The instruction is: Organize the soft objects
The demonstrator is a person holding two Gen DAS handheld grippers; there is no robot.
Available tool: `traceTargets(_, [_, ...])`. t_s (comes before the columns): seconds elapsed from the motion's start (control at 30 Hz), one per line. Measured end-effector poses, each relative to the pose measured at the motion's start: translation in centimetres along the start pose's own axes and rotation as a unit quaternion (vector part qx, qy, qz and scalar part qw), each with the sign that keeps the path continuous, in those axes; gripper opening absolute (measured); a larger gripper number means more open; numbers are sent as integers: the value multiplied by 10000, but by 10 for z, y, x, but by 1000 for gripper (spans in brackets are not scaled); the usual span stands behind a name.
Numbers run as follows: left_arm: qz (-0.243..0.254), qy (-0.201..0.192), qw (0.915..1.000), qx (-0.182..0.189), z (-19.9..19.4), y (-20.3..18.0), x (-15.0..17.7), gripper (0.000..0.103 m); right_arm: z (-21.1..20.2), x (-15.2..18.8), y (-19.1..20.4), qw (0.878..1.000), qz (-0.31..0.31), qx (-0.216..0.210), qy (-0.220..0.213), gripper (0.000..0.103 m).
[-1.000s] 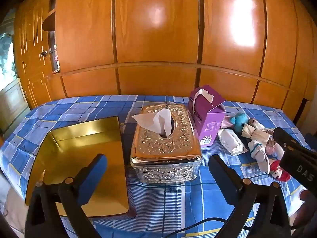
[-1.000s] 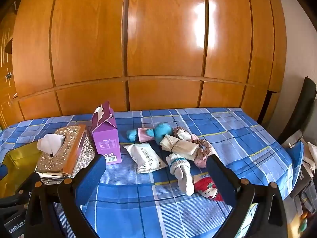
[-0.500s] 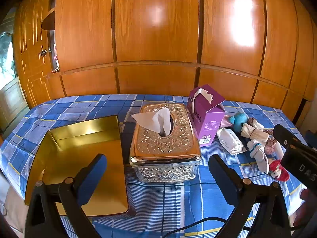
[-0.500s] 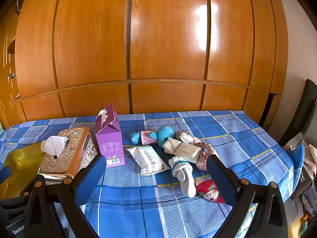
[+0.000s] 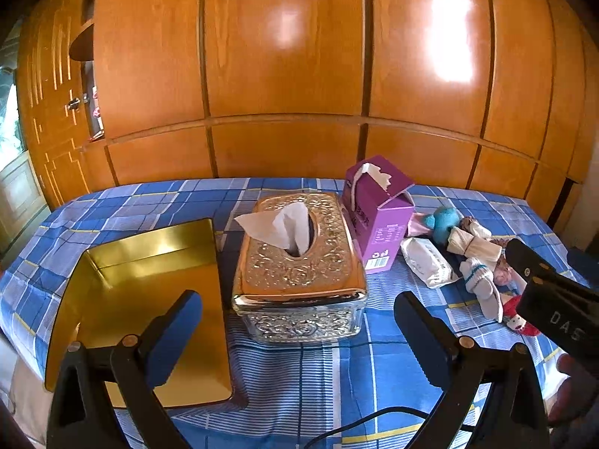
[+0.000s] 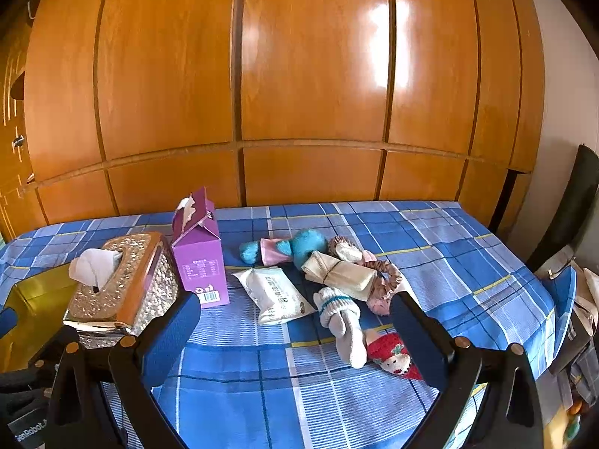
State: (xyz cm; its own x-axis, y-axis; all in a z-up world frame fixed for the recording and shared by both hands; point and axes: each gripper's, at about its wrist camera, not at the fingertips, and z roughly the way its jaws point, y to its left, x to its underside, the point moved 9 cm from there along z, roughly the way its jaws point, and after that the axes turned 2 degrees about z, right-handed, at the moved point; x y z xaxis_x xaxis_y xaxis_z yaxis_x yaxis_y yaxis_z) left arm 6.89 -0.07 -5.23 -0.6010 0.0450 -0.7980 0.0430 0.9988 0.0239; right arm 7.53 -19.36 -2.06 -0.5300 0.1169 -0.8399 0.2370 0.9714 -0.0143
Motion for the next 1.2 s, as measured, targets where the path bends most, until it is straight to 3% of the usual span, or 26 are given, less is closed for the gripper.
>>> traceTargets(0.1, [103, 11, 9999, 90, 1, -7, -1, 103, 8, 7, -11, 9999, 38, 69, 137, 103])
traceTargets(0.23, [251, 148, 9982, 518, 4, -25, -3, 103, 20, 21, -34, 9987, 157, 186, 438, 103])
traceTargets(0.37, [572, 365, 9946, 785, 10, -49, -2, 103, 30, 40, -63, 9955, 381, 281, 822, 103])
traceTargets(0.53, [1121, 279, 9883, 992, 9, -85, -6, 103, 36, 64, -104, 9898, 607, 561, 1164, 103])
traceTargets(0.9, [1956, 470, 9662, 1615, 22, -160, 1, 103, 36, 106, -177, 9755, 1119, 926, 1652, 103])
traceTargets(1.2, [2302, 788, 9439, 2235, 32, -211, 18, 103, 44, 113, -198, 9690, 1473, 952, 1742, 103])
